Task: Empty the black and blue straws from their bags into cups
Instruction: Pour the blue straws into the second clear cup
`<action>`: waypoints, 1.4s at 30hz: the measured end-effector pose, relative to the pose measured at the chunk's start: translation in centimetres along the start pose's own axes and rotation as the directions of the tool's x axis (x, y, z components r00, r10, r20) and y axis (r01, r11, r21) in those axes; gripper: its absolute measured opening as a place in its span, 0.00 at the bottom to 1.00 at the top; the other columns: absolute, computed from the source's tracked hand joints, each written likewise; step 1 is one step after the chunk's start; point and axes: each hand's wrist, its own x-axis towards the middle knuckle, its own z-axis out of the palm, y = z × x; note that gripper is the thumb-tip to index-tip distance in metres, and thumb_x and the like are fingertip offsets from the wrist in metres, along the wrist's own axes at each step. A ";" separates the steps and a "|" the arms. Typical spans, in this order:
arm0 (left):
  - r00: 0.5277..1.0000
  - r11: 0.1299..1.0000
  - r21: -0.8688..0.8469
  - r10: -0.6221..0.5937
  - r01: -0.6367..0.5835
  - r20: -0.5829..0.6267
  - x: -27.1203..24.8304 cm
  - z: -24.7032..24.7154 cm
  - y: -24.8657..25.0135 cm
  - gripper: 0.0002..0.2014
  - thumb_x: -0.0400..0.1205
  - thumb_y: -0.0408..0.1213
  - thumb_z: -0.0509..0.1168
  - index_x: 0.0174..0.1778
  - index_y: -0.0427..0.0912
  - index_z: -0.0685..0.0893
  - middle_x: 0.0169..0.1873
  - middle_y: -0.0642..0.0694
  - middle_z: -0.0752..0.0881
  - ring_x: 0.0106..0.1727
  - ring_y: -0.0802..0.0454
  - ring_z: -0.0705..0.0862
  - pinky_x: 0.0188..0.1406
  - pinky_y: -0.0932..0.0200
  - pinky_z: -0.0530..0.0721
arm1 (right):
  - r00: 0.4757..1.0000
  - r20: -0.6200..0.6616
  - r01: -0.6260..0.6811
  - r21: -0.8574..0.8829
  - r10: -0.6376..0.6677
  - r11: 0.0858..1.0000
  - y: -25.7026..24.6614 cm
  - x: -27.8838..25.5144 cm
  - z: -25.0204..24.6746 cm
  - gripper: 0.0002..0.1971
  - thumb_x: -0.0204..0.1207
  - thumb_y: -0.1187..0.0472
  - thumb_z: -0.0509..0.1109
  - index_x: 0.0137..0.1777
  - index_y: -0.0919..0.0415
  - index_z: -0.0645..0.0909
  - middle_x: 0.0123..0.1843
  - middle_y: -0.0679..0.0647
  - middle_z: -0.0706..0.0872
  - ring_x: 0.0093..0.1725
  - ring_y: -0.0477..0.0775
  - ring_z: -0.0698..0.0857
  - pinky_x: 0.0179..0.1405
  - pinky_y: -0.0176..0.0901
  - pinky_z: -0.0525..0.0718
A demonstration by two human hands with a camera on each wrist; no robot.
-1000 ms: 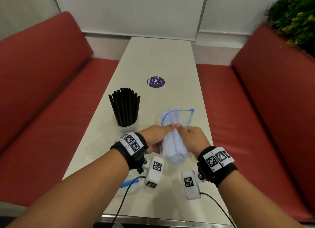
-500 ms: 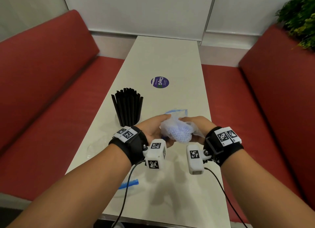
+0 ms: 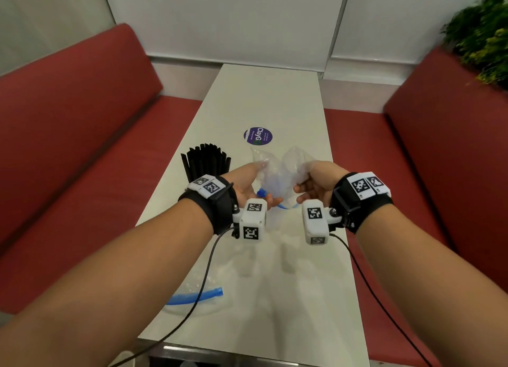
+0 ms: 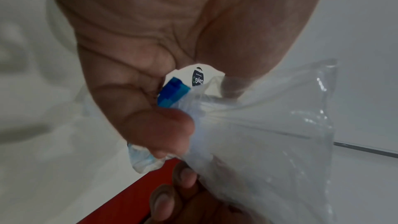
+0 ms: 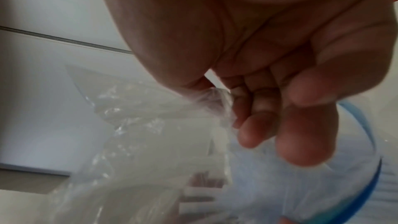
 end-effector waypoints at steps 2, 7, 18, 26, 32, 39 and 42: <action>1.000 0.999 0.040 0.029 -0.029 -0.007 -0.7 0.3 0.5 0.39 0.79 0.61 0.66 0.79 0.44 0.63 0.63 0.35 0.79 0.21 0.38 0.87 0.13 0.58 0.83 | 1.000 0.004 -0.024 -0.004 0.024 1.000 -0.5 0.0 -0.1 0.10 0.75 0.57 0.59 0.41 0.63 0.78 0.23 0.56 0.84 0.24 0.59 0.80 0.31 0.45 0.74; 0.992 0.971 0.200 0.122 -0.128 0.043 -2.9 0.9 1.4 0.37 0.79 0.70 0.56 0.72 0.43 0.72 0.66 0.39 0.81 0.28 0.41 0.91 0.14 0.60 0.83 | 0.995 -0.046 0.090 -0.011 -0.090 0.996 -1.2 0.1 -0.5 0.13 0.77 0.56 0.60 0.55 0.63 0.78 0.35 0.58 0.88 0.22 0.59 0.86 0.28 0.42 0.80; 0.881 0.420 0.853 0.465 -0.311 0.092 -2.0 -1.0 2.3 0.39 0.76 0.72 0.60 0.80 0.60 0.60 0.43 0.42 0.93 0.25 0.50 0.75 0.22 0.63 0.76 | 0.933 0.063 0.358 -0.260 -0.354 0.897 -0.8 0.0 -0.5 0.14 0.76 0.65 0.72 0.61 0.57 0.84 0.53 0.54 0.91 0.44 0.53 0.92 0.45 0.49 0.91; 0.557 0.008 0.949 0.812 -0.314 0.177 -2.3 -0.5 5.8 0.15 0.81 0.50 0.69 0.56 0.43 0.88 0.27 0.55 0.83 0.38 0.49 0.87 0.45 0.57 0.85 | 0.898 -0.090 0.374 -0.361 -0.431 0.854 -2.3 -0.1 -0.4 0.11 0.81 0.54 0.69 0.57 0.58 0.86 0.53 0.55 0.91 0.48 0.58 0.93 0.47 0.53 0.90; 0.485 -0.049 0.942 0.847 -0.332 0.216 -4.5 0.1 8.4 0.12 0.82 0.48 0.69 0.52 0.45 0.90 0.33 0.52 0.85 0.34 0.57 0.83 0.37 0.63 0.75 | 0.843 -0.141 0.461 -0.310 -0.520 0.831 -5.1 -1.4 -1.9 0.05 0.81 0.53 0.70 0.52 0.51 0.86 0.58 0.51 0.87 0.48 0.57 0.93 0.44 0.50 0.91; 0.337 -0.116 0.927 0.909 -0.356 0.243 -8.2 0.9 10.8 0.13 0.82 0.50 0.68 0.52 0.45 0.90 0.39 0.48 0.87 0.37 0.52 0.80 0.44 0.62 0.74 | 0.742 -0.197 0.573 -0.308 -0.640 0.759 -8.2 -3.6 -2.9 0.07 0.83 0.54 0.68 0.51 0.51 0.87 0.56 0.47 0.87 0.43 0.49 0.92 0.36 0.40 0.88; 0.272 -0.114 0.907 0.932 -0.405 0.239 -10.3 0.9 11.3 0.14 0.82 0.49 0.69 0.51 0.42 0.91 0.39 0.47 0.87 0.39 0.51 0.82 0.44 0.61 0.76 | 0.650 -0.247 0.649 -0.311 -0.719 0.694 -9.3 -4.8 -2.8 0.10 0.83 0.56 0.66 0.41 0.49 0.86 0.52 0.50 0.91 0.37 0.51 0.92 0.34 0.45 0.86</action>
